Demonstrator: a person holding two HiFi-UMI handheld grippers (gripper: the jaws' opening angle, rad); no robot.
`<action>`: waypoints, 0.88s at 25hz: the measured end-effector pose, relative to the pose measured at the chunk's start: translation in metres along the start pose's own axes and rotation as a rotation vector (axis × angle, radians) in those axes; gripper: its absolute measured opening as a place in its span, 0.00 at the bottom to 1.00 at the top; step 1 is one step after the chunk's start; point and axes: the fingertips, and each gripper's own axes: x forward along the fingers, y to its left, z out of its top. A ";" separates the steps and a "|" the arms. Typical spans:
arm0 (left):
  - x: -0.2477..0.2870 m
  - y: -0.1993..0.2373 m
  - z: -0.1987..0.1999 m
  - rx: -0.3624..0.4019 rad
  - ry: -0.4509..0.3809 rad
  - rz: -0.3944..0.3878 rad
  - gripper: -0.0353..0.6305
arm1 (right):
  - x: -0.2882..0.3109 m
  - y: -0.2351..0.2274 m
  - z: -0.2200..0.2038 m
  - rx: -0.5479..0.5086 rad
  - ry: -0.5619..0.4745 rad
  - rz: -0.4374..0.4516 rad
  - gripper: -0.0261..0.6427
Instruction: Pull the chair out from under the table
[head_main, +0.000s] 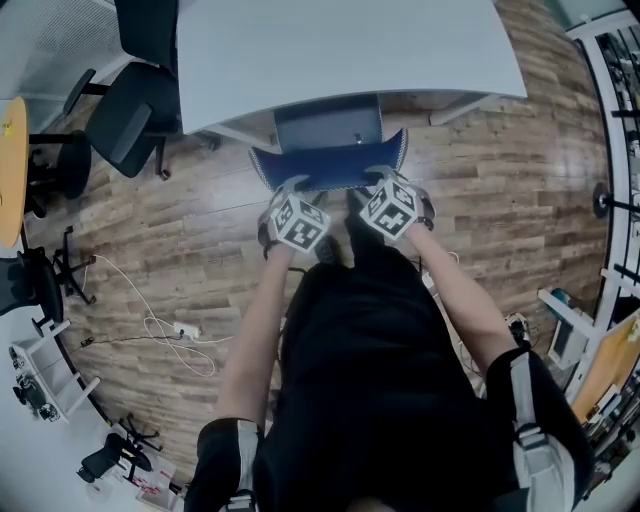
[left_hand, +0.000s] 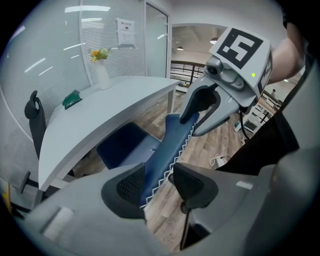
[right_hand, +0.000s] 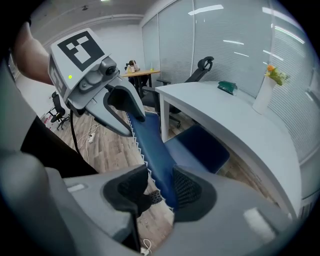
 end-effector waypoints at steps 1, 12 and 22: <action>-0.001 -0.004 -0.003 0.020 0.012 -0.007 0.32 | 0.000 0.005 -0.003 0.002 0.009 0.003 0.27; -0.010 -0.056 -0.050 0.103 0.055 -0.097 0.27 | 0.003 0.066 -0.036 -0.004 0.082 0.009 0.25; -0.028 -0.094 -0.074 0.116 0.042 -0.144 0.27 | -0.008 0.109 -0.056 0.015 0.106 -0.009 0.25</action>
